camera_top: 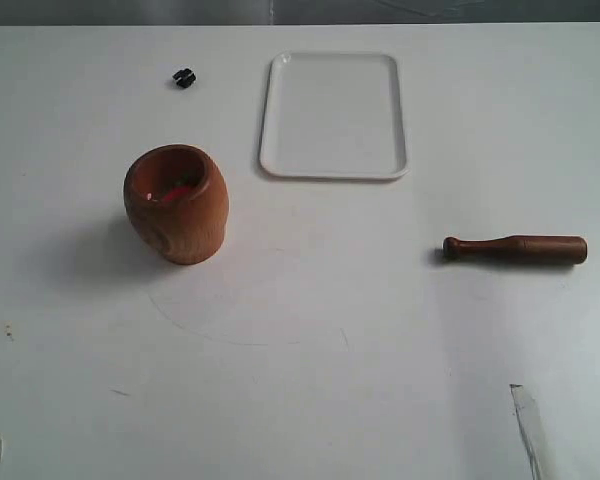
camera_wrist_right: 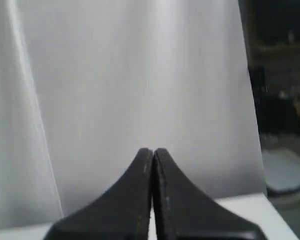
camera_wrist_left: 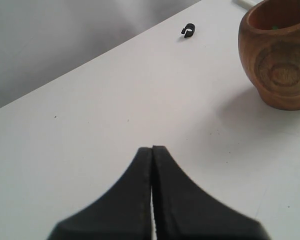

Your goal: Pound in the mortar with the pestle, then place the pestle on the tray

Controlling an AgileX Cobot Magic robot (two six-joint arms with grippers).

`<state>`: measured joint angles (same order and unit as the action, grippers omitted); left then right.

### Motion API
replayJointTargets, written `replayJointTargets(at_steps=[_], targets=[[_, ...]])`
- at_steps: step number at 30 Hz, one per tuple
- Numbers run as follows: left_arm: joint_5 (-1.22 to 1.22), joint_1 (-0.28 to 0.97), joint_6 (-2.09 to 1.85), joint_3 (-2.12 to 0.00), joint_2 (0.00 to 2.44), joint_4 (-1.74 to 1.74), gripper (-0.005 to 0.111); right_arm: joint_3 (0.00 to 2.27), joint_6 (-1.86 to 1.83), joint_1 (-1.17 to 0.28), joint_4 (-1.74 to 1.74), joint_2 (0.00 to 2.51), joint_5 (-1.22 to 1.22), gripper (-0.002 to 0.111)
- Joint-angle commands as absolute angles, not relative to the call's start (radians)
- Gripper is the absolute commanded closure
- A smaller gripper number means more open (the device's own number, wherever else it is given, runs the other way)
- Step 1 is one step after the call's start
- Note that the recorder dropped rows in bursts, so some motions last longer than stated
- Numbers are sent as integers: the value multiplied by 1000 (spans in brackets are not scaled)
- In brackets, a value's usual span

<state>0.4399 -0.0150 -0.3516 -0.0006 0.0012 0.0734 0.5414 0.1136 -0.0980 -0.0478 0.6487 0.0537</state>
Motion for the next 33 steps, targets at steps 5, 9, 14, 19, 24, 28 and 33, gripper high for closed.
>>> replayJointTargets(at_steps=[5, 9, 14, 19, 24, 28, 33], targets=[[437, -7, -343, 0, 0, 66, 107, 919, -78, -156, -39, 1089, -692, 108], [437, -7, -343, 0, 0, 66, 107, 1036, -254, -214, -77, 1264, -935, 108], [437, -7, -343, 0, 0, 66, 107, 1096, -575, -318, -116, 1381, -1114, 108], [437, -7, -343, 0, 0, 66, 107, 1095, -932, -454, -28, 1401, -1004, 108], [437, -7, -343, 0, 0, 66, 107, 1093, -968, -459, -6, 1477, -994, 74], [437, -7, -343, 0, 0, 66, 107, 1086, -966, -459, -38, 1557, -992, 31], [437, -7, -343, 0, 0, 66, 107, 1079, -961, -459, -45, 1676, -985, 31]])
